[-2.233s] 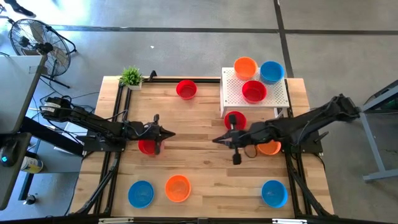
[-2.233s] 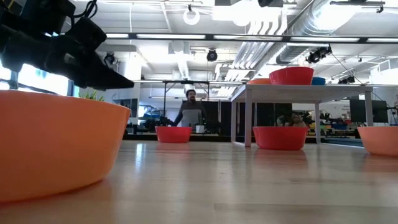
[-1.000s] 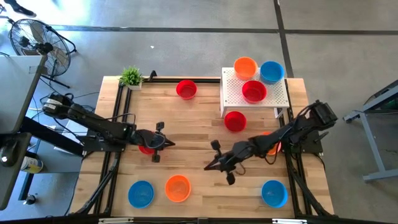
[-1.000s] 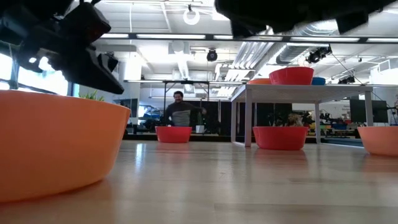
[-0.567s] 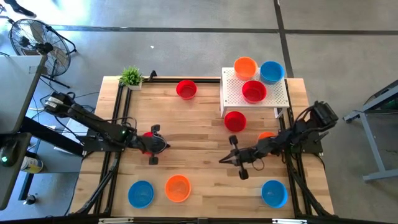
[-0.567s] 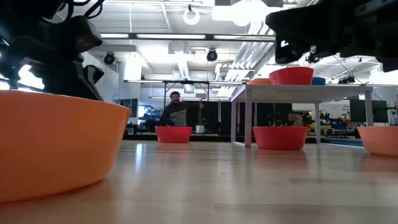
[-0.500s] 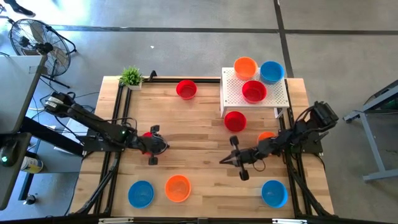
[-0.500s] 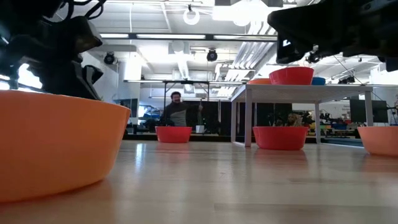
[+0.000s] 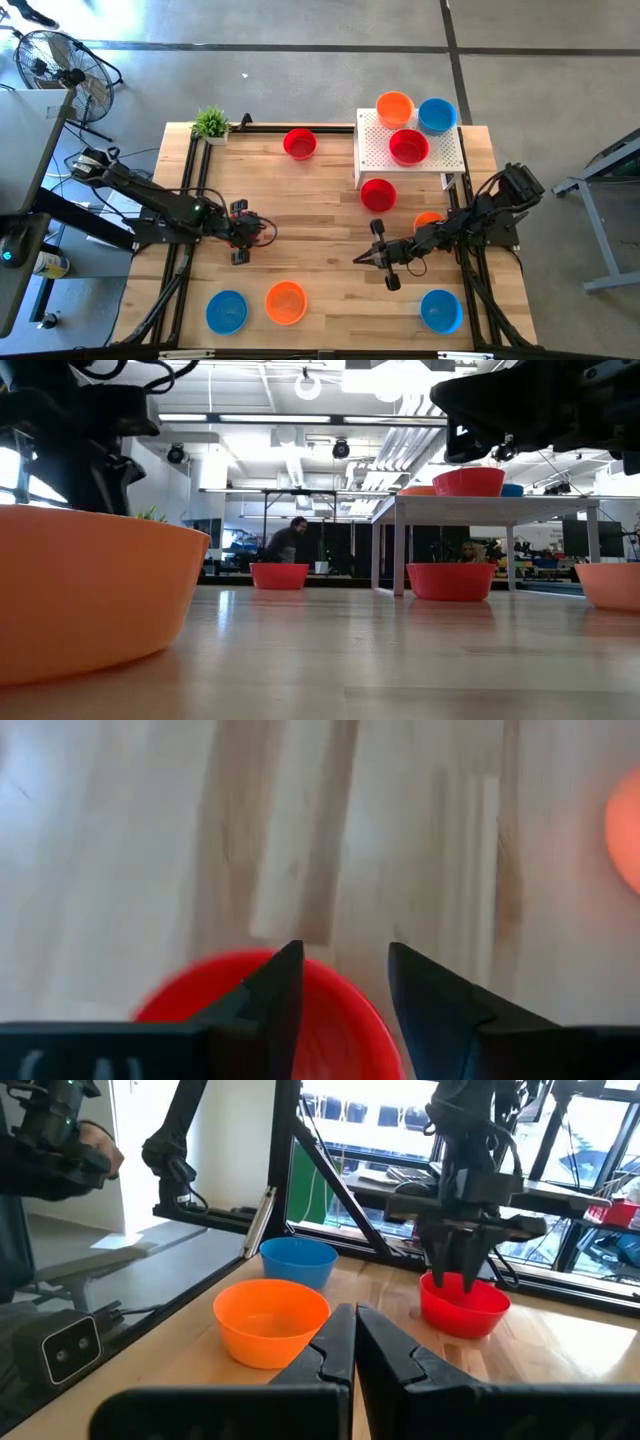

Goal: Pick & Place Mini bowls
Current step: Stack the red bowl on top of the red bowl on the shelf

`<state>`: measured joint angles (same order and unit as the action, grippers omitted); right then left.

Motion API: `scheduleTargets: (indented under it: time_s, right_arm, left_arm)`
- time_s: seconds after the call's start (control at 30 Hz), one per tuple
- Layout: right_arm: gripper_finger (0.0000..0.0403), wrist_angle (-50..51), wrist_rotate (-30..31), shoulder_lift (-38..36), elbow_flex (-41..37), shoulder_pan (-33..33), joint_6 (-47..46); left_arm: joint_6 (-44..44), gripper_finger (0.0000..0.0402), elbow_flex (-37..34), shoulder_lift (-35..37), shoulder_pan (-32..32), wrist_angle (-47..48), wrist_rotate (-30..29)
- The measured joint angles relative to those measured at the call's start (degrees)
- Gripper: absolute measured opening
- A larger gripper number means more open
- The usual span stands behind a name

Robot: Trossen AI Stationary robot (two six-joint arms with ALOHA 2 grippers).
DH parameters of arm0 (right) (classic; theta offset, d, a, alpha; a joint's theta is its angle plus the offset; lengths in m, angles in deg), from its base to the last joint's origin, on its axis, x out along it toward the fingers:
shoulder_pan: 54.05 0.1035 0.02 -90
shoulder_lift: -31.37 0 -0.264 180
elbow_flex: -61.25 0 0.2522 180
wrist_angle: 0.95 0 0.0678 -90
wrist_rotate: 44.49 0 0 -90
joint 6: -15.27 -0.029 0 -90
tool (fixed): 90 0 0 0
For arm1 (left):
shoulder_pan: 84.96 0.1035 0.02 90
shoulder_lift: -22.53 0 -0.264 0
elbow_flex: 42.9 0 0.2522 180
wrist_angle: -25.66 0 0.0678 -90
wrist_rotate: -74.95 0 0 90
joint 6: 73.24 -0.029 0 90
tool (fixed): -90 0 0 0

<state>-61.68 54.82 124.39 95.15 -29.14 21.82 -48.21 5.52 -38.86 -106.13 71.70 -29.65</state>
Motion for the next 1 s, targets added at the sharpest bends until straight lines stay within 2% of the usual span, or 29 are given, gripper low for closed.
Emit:
scheduleTargets:
  time_s: [0.07, 0.13, 0.4, 0.63, 0.77, 0.93, 1.0]
  right_arm:
    - [0.0000, 0.10, 0.01, 0.00, 0.00, 0.00, 0.02]
    - [0.0000, 0.10, 0.01, 0.00, 0.00, 0.00, 0.02]
    - [0.0000, 0.12, -0.01, 0.00, 0.00, 0.00, 0.04]
    - [0.0000, 0.11, -0.01, 0.00, 0.00, 0.00, 0.07]
    - [0.0000, 0.13, -0.01, 0.00, 0.00, 0.00, 0.07]
    - [0.0000, 0.17, -0.01, 0.00, 0.00, -0.04, 0.08]
    - [0.0000, 0.16, -0.01, 0.00, 0.00, -0.12, 0.09]
  left_arm:
    - [1.58, 0.0156, 0.00, 0.00, -1.05, 0.19, 2.29]
    - [2.70, 0.0160, 0.00, -0.10, -3.05, 0.71, 2.14]
    - [7.45, 0.0161, 0.00, -5.92, -10.70, 2.12, -4.64]
    - [9.32, 0.0157, -0.02, -13.54, -11.51, 2.38, -7.16]
    - [9.32, 0.0121, -0.02, -15.98, -11.51, 2.18, -8.46]
    - [6.45, 0.0029, 0.04, -16.41, -11.51, 0.65, -8.21]
    - [4.06, 0.0009, 1.07, -16.41, -11.51, -0.08, -8.20]
